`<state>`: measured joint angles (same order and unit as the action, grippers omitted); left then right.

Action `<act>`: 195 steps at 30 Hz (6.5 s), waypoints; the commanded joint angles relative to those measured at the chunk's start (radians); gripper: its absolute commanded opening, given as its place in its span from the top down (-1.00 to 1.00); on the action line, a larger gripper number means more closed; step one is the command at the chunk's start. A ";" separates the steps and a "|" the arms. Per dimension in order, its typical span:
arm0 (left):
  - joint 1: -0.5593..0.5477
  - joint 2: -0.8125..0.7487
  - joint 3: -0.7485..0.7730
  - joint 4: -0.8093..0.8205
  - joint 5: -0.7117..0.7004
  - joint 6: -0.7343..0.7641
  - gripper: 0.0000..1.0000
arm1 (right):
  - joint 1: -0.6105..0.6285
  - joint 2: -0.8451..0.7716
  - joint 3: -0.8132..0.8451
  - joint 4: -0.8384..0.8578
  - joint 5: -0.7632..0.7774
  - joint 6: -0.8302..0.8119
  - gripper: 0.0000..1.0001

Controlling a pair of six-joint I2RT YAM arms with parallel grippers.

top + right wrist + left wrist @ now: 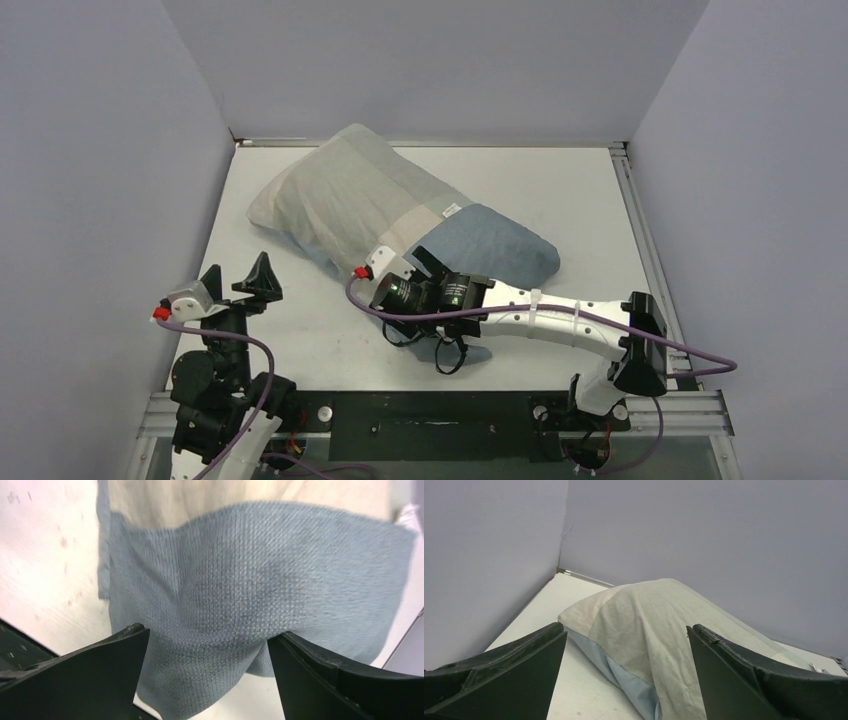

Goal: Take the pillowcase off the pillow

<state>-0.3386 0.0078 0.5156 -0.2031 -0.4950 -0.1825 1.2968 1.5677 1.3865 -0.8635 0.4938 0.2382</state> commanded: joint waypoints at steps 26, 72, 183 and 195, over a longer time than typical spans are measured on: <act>0.026 -0.150 0.086 -0.062 -0.174 -0.062 -0.93 | -0.239 0.711 0.478 0.268 0.203 -0.447 0.09; 0.010 -0.149 0.070 -0.040 -0.069 -0.038 -0.93 | -0.811 0.305 -0.061 1.601 -1.206 1.107 0.89; -0.664 1.713 0.889 -0.260 -0.195 -0.166 -0.93 | -0.686 -0.666 -0.950 0.649 -0.192 0.458 -0.96; -0.524 1.615 0.744 -0.346 -0.218 -0.228 -0.93 | -0.888 -0.615 -1.022 0.697 -0.394 0.507 -0.92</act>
<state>-0.9516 1.6978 1.3300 -0.4549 -0.6491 -0.3904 0.4698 0.9161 0.3779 -0.2203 0.1967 0.7124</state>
